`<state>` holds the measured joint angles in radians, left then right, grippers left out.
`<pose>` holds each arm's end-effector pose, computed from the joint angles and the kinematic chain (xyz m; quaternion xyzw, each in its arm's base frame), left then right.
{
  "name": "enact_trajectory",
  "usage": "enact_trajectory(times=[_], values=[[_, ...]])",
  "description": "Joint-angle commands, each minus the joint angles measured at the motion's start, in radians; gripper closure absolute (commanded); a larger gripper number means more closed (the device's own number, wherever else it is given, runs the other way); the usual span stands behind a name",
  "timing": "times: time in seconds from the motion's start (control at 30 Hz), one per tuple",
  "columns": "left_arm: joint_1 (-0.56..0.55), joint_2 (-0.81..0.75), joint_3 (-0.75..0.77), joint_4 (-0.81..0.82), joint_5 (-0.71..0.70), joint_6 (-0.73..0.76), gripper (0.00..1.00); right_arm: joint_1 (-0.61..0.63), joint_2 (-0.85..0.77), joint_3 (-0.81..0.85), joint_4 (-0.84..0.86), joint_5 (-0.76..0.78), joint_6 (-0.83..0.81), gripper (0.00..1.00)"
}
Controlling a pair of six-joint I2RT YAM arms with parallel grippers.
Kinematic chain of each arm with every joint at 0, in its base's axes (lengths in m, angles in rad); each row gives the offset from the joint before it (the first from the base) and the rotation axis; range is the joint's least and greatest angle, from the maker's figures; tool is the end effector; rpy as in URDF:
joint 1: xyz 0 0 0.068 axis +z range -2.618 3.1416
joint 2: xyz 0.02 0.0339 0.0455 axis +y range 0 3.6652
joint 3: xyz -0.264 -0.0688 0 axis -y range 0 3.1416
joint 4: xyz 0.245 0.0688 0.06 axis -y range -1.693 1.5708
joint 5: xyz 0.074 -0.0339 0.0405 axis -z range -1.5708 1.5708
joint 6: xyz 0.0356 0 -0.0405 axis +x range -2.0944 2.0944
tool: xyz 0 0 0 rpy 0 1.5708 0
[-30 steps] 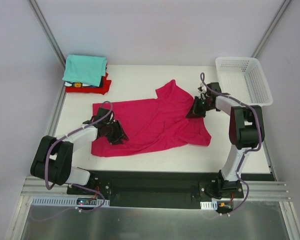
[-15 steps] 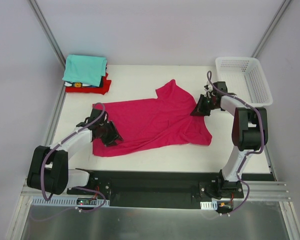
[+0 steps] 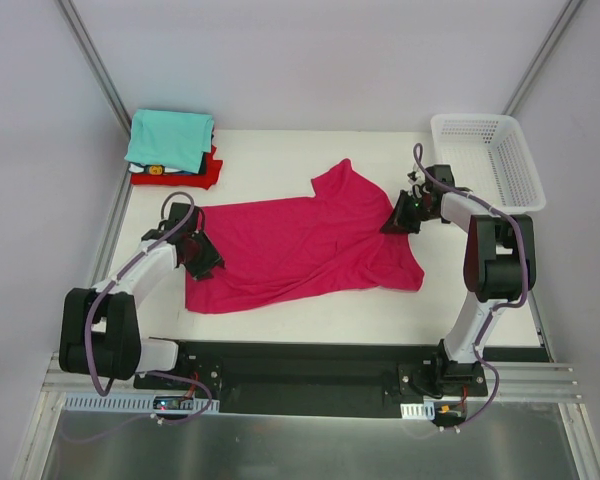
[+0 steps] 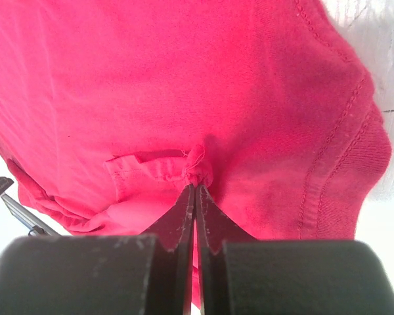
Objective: Fold and stack the t-shirts
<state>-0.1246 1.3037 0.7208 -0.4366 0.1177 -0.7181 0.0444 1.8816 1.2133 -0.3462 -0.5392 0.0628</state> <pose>0.2428 -0.0346 0.1902 -0.2656 0.9233 -0.1628 0.2248 0.3842 0.0354 0.1713 -0.0646 0.9275 0.2699 0.2506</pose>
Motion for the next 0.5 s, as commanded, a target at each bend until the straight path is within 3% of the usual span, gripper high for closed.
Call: enact_trajectory(times=[0.0,0.33,0.47], values=[[0.037,0.041,0.048,-0.053,-0.076,0.012,0.61,0.003,-0.049,-0.003,0.013,-0.025,-0.001,0.99],[0.077,0.085,0.057,-0.07,-0.078,0.022,0.63,0.003,-0.052,-0.006,0.015,-0.024,-0.004,0.99],[0.086,0.112,0.054,-0.07,-0.079,0.025,0.68,0.003,-0.07,-0.009,0.015,-0.025,-0.003,0.99]])
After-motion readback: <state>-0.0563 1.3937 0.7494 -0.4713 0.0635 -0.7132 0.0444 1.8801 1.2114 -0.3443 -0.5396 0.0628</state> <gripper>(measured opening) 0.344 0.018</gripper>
